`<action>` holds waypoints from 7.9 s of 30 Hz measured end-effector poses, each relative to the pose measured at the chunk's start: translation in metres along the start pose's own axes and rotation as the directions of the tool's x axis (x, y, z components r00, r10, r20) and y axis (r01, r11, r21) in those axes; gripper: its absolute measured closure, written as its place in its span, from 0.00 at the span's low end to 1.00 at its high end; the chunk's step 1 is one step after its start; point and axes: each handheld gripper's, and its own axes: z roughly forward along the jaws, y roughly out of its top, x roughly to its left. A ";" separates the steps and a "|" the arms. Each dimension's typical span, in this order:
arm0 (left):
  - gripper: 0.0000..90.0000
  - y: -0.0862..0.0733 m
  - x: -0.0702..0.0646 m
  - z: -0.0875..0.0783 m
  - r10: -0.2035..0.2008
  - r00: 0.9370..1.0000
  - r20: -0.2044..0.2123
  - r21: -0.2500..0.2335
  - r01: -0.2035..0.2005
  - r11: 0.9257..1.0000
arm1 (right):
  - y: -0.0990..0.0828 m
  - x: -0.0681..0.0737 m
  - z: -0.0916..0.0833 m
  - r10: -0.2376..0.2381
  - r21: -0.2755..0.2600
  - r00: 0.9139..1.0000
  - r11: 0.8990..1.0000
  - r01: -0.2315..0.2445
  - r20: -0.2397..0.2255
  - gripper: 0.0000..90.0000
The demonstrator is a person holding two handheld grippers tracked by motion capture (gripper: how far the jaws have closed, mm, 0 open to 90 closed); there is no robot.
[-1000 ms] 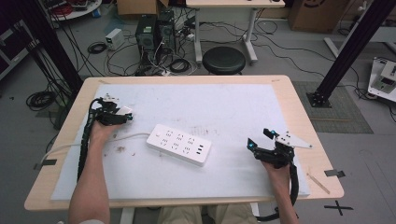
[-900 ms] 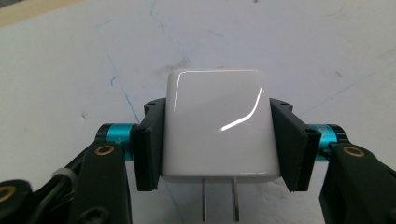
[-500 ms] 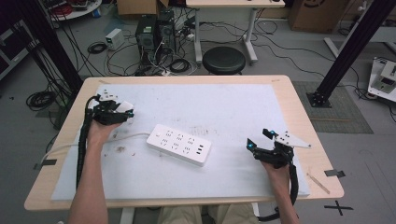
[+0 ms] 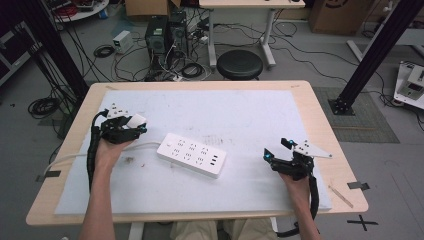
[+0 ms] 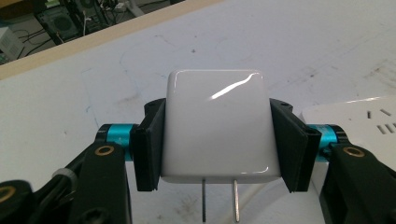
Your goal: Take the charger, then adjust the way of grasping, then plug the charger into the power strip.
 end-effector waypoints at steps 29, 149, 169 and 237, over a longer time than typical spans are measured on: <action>0.47 0.003 -0.110 -0.011 0.162 0.986 0.032 -0.146 -0.156 0.977 | 0.000 0.005 0.003 -0.044 0.029 0.999 0.999 0.044 -0.004 0.22; 0.47 -0.034 -0.269 0.008 0.739 0.589 -0.326 -0.495 -0.773 0.398 | 0.051 0.071 0.059 0.039 0.104 0.629 0.992 0.067 -0.776 0.70; 0.23 -0.028 -0.257 0.004 0.660 0.732 -0.167 -0.516 -0.635 0.575 | 0.049 0.065 0.056 0.049 0.100 0.684 0.994 0.035 -0.728 0.70; 0.24 -0.094 -0.077 -0.090 -0.122 0.980 -0.156 -0.388 0.053 0.920 | 0.059 0.054 0.044 -0.047 0.097 0.870 0.989 0.108 -0.490 0.70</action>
